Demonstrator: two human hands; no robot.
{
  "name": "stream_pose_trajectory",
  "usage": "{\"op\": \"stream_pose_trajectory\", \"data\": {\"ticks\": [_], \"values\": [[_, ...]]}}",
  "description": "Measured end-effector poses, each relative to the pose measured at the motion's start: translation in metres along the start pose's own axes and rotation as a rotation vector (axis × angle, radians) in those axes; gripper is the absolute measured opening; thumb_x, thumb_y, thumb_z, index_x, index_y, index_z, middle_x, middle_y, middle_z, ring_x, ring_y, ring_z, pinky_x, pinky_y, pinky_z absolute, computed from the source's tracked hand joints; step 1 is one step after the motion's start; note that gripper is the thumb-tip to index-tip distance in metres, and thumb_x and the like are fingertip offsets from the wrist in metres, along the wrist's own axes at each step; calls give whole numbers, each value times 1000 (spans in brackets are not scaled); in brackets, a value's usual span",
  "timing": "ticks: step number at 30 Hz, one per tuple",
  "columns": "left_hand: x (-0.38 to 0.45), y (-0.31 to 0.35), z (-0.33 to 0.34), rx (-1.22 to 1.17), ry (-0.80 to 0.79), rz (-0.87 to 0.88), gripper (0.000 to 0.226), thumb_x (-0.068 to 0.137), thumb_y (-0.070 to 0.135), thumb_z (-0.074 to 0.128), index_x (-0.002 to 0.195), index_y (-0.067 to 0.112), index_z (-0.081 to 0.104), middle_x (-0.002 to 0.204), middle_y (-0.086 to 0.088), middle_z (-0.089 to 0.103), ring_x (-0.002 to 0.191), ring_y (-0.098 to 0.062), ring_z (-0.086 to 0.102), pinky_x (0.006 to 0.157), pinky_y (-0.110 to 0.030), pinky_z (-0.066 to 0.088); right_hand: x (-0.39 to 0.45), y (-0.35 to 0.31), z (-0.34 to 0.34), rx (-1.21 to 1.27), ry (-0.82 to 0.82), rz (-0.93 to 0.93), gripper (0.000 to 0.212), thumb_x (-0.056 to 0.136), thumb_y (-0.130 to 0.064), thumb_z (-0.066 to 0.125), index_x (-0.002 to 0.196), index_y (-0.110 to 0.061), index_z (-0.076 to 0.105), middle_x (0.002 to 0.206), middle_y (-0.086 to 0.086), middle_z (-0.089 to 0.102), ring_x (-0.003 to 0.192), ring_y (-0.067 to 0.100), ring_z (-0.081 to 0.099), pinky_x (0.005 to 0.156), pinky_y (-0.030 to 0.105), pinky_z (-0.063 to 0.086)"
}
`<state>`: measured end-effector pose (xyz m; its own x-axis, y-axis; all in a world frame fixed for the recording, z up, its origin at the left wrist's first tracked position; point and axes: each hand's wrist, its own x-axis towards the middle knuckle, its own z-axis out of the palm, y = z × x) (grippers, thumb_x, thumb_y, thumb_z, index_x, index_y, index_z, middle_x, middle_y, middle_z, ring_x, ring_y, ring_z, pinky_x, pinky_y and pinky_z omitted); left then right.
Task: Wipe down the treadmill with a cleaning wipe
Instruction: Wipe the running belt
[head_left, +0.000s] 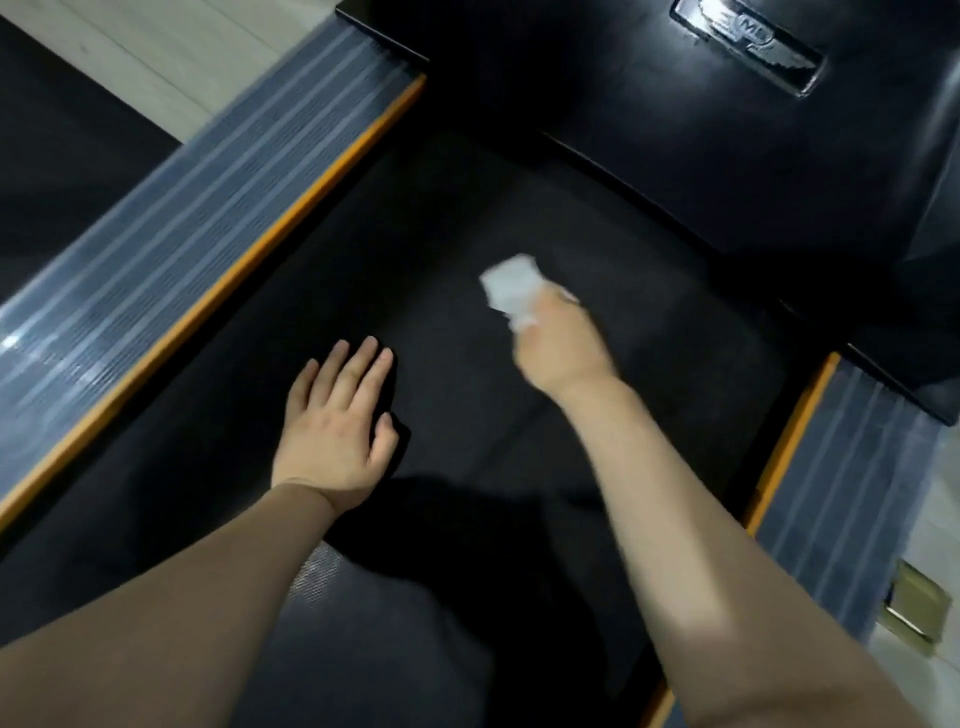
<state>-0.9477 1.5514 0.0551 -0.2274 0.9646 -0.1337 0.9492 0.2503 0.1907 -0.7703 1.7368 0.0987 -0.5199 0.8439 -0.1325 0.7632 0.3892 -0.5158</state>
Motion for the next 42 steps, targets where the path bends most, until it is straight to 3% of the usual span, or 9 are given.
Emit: {"op": "stream_pose_trajectory", "data": {"ticks": [7, 12, 18, 22, 29, 31, 36, 39, 42], "values": [[1, -4, 1, -20, -7, 11, 69, 89, 39, 35, 154, 18, 32, 161, -4, 30, 150, -28, 19, 122, -46, 9, 110, -132, 52, 57, -354, -120, 19, 95, -17, 53, 112, -11, 45, 96, 5, 58, 89, 24, 60, 64, 31, 42], [2, -3, 1, -12, -12, 3, 70, 87, 38, 35, 154, 18, 32, 160, -5, 31, 150, -28, 20, 122, -48, 12, 115, -126, 61, -386, -104, -212, 25, 95, -39, 54, 117, -31, 61, 133, 1, 43, 123, 24, 38, 95, 33, 37], [3, -3, 1, 0, 5, 5, 69, 87, 38, 36, 153, 17, 36, 159, -5, 33, 149, -28, 24, 121, -47, 13, 107, -111, 55, -290, -185, -304, 29, 96, -13, 50, 124, -12, 56, 132, 8, 47, 119, 26, 49, 88, 33, 43], [1, -3, 1, 3, 3, -3, 68, 88, 38, 36, 153, 18, 34, 160, -4, 32, 150, -27, 21, 122, -45, 10, 29, -18, 28, -105, 13, -166, 47, 84, -2, 52, 129, -9, 60, 130, 15, 57, 115, 35, 57, 98, 36, 46], [0, 0, 1, 13, 7, -7, 68, 89, 38, 36, 153, 16, 34, 160, -4, 30, 150, -27, 20, 122, -47, 12, -157, 79, -47, -241, 70, 489, 50, 81, 16, 55, 129, 4, 52, 118, 27, 60, 92, 45, 60, 62, 31, 45], [-1, 0, 1, 14, 10, -4, 68, 89, 38, 36, 153, 16, 33, 161, -4, 30, 151, -27, 19, 122, -47, 12, -128, 60, -30, -221, 133, 526, 36, 88, 5, 51, 123, 1, 55, 124, 24, 57, 104, 43, 58, 70, 32, 42], [1, -3, 4, 12, 45, 9, 69, 87, 38, 36, 153, 16, 35, 160, -5, 32, 149, -28, 23, 121, -48, 15, 47, -55, 60, -160, 108, -22, 37, 94, -13, 36, 120, -7, 62, 136, 19, 52, 133, 31, 45, 109, 37, 37], [1, -4, 7, 5, 61, 12, 70, 87, 38, 35, 153, 16, 35, 160, -5, 32, 149, -29, 23, 121, -48, 15, 100, -126, 72, -301, -134, -260, 30, 99, -16, 45, 127, -17, 54, 141, 5, 48, 129, 21, 49, 101, 29, 39], [2, -5, 7, -10, 70, 9, 69, 88, 38, 36, 152, 15, 36, 159, -6, 33, 149, -29, 24, 121, -47, 13, 87, -97, 54, -287, -93, -314, 41, 93, -15, 50, 134, -16, 53, 140, 4, 53, 116, 27, 58, 93, 36, 44]]}}
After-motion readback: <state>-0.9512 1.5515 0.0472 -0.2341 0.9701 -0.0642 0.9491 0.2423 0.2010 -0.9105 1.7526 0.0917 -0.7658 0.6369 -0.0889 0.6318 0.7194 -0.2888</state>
